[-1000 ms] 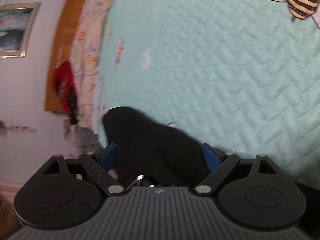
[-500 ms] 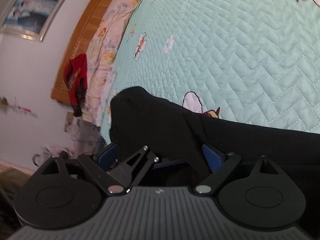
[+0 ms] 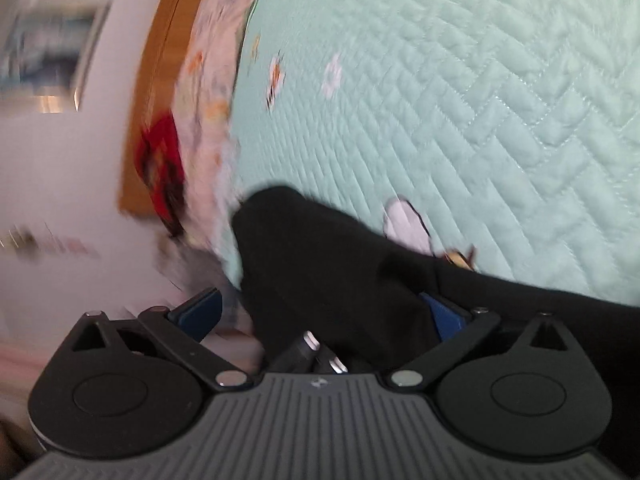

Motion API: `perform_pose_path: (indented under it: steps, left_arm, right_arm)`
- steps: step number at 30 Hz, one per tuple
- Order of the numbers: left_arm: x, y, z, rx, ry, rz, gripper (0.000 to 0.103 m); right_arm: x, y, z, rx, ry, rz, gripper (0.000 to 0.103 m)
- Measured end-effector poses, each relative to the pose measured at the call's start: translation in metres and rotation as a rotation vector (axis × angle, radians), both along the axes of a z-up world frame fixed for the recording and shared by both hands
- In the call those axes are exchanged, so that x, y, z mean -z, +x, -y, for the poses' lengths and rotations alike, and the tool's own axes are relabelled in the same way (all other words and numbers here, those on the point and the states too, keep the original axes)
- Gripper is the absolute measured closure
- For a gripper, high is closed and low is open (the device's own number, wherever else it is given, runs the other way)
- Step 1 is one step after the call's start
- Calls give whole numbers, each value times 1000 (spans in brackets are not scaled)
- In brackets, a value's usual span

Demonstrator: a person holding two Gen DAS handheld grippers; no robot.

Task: Fold clothes

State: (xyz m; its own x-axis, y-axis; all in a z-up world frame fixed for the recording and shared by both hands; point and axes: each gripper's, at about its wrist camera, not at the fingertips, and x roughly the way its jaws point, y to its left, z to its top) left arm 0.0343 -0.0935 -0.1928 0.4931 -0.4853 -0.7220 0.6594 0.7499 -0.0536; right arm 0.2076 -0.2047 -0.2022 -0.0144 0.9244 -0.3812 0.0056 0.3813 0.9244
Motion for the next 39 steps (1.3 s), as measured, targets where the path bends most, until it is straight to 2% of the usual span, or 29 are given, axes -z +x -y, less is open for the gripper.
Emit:
perform_pose_path:
  steps: [2,4,8,10,11,14,16,18,20,24,27,29,30,34,37,39]
  left_arm:
    - [0,0,-1,1,-5,3,0]
    - [-1,0,-1,0,-9,4,1]
    - [-3,2,0,5,-13,0,1]
    - [-4,3,0,8,-13,-2,1]
    - [-5,3,0,9,-14,-2,1]
    - [-5,2,2,11,-16,2,1]
    - [-4,2,4,11,-18,5,1]
    - [-3,0,8,11,-19,9,1]
    - [-3,-2,-3,11,-21,10,1]
    - [-1,-6,-6,12,-20,12,1]
    - [2,-4,-2,12,-17,15,1]
    - [2,-5,-4,12,-15,17,1]
    - [2,-5,-4,12,-15,16,1]
    - [1,-5,-4,13,-15,16,1]
    - [2,-5,-3,14,-15,21,0]
    - [1,-4,-3,15,-16,20,1]
  right_arm:
    - [7,8,-4,27,39,-44,0]
    - [11,15,-5,111,71,-54,0]
    - [4,33,9,336,240,41,5]
    - [-10,40,15,379,279,118,5]
    - [-17,42,16,355,231,137,5]
    - [-36,36,9,149,-52,162,5]
    - [-41,21,14,59,-113,140,5]
    - [-47,4,27,45,-178,144,4]
    - [-54,-15,39,40,-257,189,5]
    - [-57,-50,33,2,-445,363,5]
    - [-53,-67,48,57,-425,436,6]
    - [-57,-63,48,100,-420,510,6]
    - [-55,-57,47,84,-437,521,6]
    - [-27,-34,46,-8,-412,415,5]
    - [-40,-52,42,-88,-322,443,5]
    - [-42,-67,40,-122,-334,457,5]
